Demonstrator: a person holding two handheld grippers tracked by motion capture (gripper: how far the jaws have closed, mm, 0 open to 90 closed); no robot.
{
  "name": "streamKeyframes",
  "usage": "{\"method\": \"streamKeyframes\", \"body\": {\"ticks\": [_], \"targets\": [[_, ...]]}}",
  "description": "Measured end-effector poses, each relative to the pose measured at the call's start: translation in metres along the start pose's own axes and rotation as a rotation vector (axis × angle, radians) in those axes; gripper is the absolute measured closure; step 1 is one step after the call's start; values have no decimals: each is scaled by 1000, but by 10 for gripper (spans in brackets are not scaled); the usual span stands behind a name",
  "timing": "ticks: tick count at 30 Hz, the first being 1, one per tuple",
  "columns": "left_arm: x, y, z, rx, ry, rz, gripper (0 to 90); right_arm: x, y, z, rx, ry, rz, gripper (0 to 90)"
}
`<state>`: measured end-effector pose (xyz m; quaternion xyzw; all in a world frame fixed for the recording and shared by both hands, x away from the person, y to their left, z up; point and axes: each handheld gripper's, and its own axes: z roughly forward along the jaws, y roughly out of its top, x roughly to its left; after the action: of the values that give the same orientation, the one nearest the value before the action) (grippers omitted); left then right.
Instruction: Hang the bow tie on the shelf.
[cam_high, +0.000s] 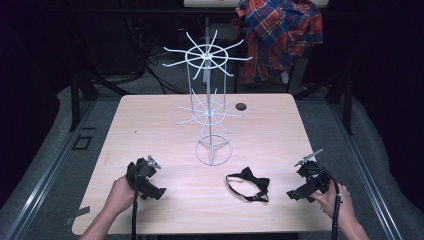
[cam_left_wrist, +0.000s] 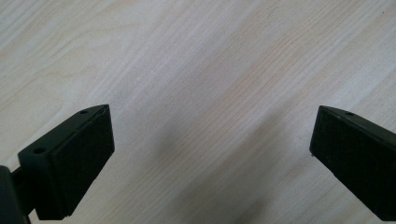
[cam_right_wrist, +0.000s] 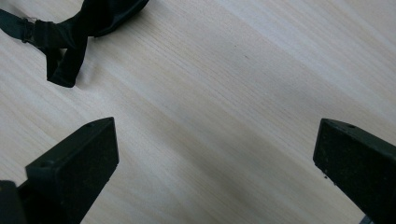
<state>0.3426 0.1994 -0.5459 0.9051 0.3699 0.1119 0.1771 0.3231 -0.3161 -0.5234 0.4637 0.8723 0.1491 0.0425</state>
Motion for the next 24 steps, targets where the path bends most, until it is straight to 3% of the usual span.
{"method": "streamKeyframes", "body": {"ticks": [7, 15, 24], "targets": [[-2, 1, -1, -12, -10, 11, 0, 0, 3, 4, 7, 15, -16, 0], [-1, 0, -1, -13, -5, -5, 0, 5, 15, 2, -4, 17, -35, 0], [1, -3, -3, -14, 8, -14, 0, 22, 32, -4, -41, 19, -85, 0]]}}
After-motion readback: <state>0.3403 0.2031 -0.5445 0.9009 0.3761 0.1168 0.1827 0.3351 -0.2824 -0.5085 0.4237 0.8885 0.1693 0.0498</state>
